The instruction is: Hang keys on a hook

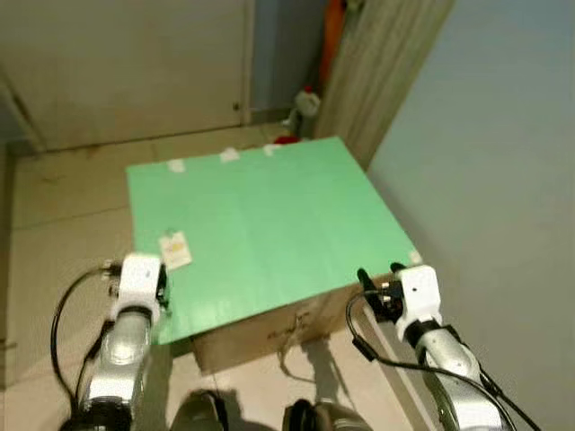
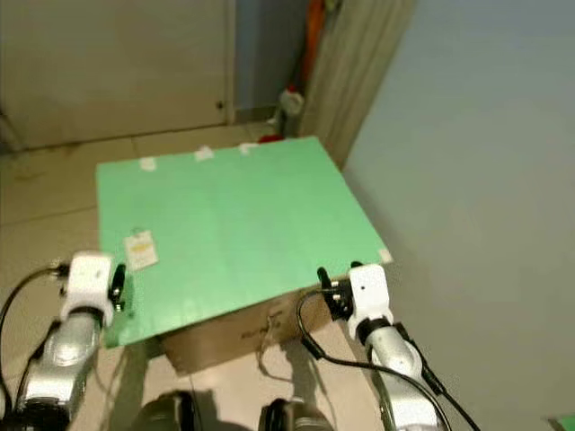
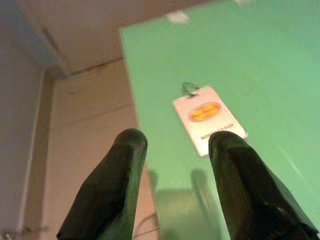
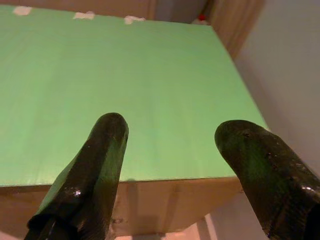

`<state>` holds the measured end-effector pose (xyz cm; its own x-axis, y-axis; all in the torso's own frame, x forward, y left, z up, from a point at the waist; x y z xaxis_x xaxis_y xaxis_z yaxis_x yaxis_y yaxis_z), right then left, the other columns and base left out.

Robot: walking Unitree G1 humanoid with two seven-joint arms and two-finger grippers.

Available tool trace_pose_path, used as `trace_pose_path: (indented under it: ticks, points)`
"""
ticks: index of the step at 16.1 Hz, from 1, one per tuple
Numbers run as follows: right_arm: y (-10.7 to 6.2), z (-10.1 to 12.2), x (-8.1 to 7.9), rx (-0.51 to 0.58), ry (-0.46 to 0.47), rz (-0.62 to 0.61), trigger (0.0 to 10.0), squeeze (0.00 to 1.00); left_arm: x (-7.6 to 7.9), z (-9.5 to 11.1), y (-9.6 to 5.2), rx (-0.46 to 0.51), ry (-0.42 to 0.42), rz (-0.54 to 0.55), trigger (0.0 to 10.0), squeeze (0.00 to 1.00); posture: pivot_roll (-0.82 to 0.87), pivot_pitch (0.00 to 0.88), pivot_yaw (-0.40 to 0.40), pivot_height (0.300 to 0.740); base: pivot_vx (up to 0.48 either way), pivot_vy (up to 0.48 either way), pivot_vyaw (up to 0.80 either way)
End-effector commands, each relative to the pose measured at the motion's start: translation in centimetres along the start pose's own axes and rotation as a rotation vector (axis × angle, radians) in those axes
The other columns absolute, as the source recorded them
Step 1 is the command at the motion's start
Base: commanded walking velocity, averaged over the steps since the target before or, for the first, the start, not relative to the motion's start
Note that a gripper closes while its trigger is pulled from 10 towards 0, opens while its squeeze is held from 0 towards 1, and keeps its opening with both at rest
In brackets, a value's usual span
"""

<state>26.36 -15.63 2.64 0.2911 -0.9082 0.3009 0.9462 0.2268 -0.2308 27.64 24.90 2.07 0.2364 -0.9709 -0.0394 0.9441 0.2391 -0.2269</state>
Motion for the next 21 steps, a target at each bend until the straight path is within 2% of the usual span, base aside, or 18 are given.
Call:
trace_pose_path:
  ticks: [1,3,5,9,13,15,17,19,21]
  points:
    - [-0.1,-0.7,0.4,-0.028,0.013,-0.016,10.0,0.0,0.0,1.4,0.1,0.045,-0.05,0.011,10.0,0.0,0.01,0.107,-0.131,0.736,0.0,0.0,0.0]
    - [-0.1,-1.0,0.4,-0.038,0.014,-0.012,10.0,0.0,0.1,1.3,0.1,0.038,-0.055,0.007,10.0,0.0,0.02,0.094,-0.13,0.736,0.0,0.0,0.0]
    - [-0.4,-1.5,0.6,-0.049,0.007,-0.015,10.0,0.0,0.7,1.8,0.1,0.03,-0.098,-0.022,10.0,0.0,0.02,0.078,-0.124,0.736,0.0,0.0,0.0]
    - [-0.5,-2.0,0.8,-0.061,0.023,-0.032,10.0,0.0,1.5,2.2,0.3,0.004,-0.133,-0.056,10.0,0.0,0.0,0.064,-0.111,0.736,0.0,0.433,0.0]
    - [-0.9,-2.9,0.8,-0.091,0.034,-0.041,10.0,0.0,2.6,2.9,0.6,0.0,-0.145,-0.111,10.0,0.0,-0.01,0.069,-0.104,0.736,0.0,0.468,-0.78]
    - [-1.4,-3.5,1.1,-0.108,0.036,-0.058,10.0,0.0,3.3,2.9,0.6,-0.009,-0.141,-0.143,10.0,0.0,-0.03,0.08,-0.09,0.736,0.0,0.48,-0.77]
    - [-2.5,-4.3,1.8,-0.139,0.043,-0.107,10.0,0.0,5.0,2.9,0.7,-0.024,-0.12,-0.215,10.0,0.0,-0.07,0.097,-0.069,0.736,0.0,0.48,-0.76]
    - [-3.6,-4.6,1.8,-0.136,0.036,-0.142,10.0,0.0,6.1,2.9,0.7,-0.027,-0.053,-0.283,10.0,0.0,-0.1,0.11,-0.038,0.736,0.0,0.24,-0.38]
    - [-3.4,-4.8,1.3,-0.142,0.048,-0.143,10.0,0.0,6.0,3.0,0.7,-0.009,-0.013,-0.287,10.0,0.0,-0.08,0.088,-0.044,0.736,0.0,0.0,0.0]
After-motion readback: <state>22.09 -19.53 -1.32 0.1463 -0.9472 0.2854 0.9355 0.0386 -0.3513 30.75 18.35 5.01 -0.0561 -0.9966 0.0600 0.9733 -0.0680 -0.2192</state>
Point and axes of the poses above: a point about 5 cm out from each wrist's last joint towards the gripper, its own y axis pointing out of the wrist towards the gripper, its own z axis along the axis of the wrist's last joint, x = y × z, the point moved 2 cm from there along y, pointing out of the wrist towards the gripper, and after that the axes turned 14 degrees about -y, right-handed, at the moved point
